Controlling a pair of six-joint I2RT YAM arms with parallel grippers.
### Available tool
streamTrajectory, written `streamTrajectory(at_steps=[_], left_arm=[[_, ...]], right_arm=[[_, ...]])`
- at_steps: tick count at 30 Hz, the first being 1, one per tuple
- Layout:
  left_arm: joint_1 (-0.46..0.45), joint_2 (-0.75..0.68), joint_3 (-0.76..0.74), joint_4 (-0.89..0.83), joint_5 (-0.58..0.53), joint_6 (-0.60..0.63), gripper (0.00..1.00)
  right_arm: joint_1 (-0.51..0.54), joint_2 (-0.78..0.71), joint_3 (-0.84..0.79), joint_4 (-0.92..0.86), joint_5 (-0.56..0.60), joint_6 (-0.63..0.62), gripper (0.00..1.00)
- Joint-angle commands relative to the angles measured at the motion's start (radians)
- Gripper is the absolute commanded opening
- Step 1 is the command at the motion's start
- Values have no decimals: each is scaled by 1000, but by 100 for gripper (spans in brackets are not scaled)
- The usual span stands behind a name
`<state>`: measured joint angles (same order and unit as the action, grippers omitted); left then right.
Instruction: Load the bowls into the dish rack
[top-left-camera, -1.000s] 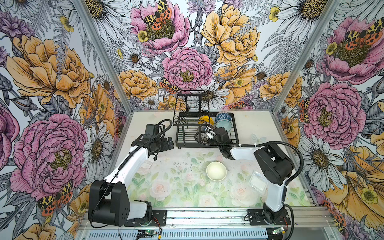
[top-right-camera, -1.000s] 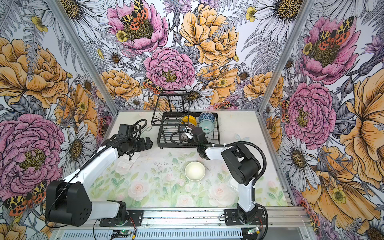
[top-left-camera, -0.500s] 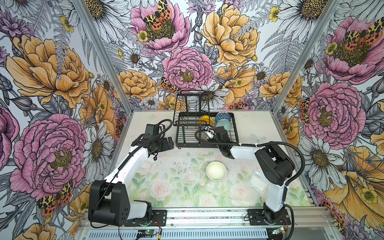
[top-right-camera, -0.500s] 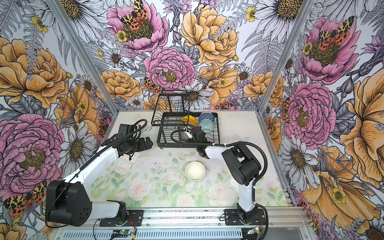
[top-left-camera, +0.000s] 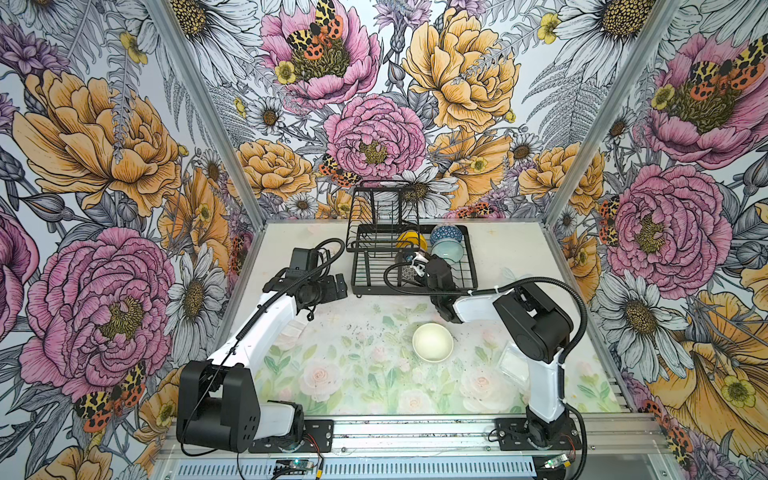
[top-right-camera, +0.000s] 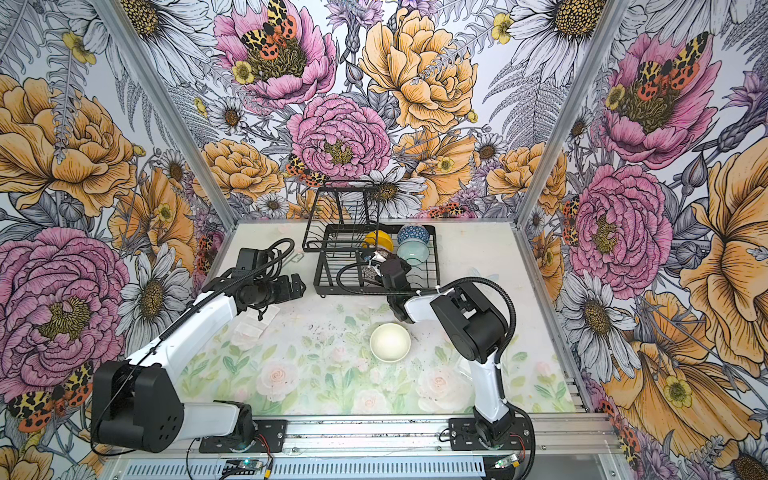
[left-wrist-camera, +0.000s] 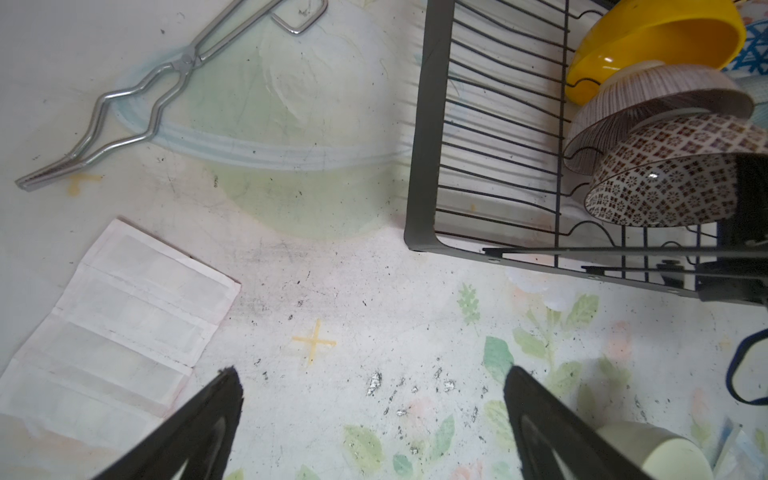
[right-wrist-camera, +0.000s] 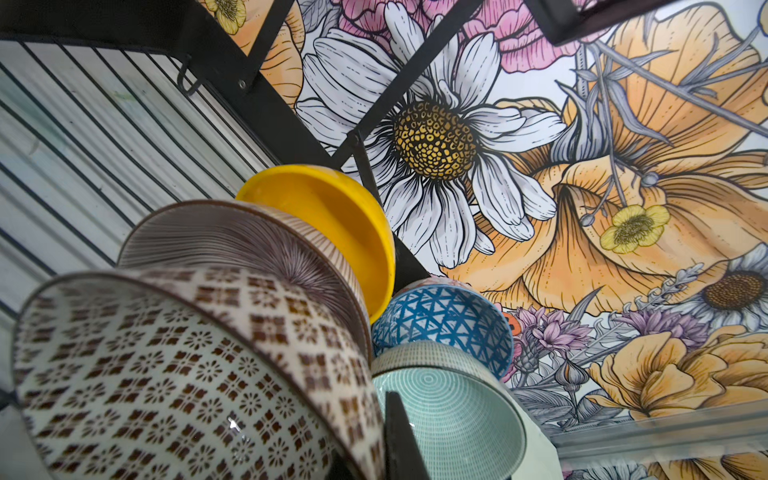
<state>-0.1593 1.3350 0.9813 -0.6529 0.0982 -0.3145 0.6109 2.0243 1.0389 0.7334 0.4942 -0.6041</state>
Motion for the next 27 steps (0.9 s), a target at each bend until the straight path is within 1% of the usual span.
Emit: streamTrajectory(at_steps=[1,4,8,13,17,23,27], left_arm=[[-3,-8,-15,25,2,-4,99],[-3,-7,-15,25,3,-2,99],[-3,-6,-15,25,2,-2,99],[-3,-9,-17,25,2,-2,99],[-2,-12,-16,26,1,-1,99],[-3,-13,-18,25,-1,1,99],[-1,-16,-20,25,-2,1,99]], right_arm=[[12,24,-20,154,39,-63,0],[19,44,-37,227,35,-100,0],[30,69,-62,315,1,-147,0],[38,77,-84,350,-64,-156,0],[37,65,-96,335,-110,-134,0],[27,16,-114,221,-211,-59,0],[23,6,-111,168,-233,-53,0]])
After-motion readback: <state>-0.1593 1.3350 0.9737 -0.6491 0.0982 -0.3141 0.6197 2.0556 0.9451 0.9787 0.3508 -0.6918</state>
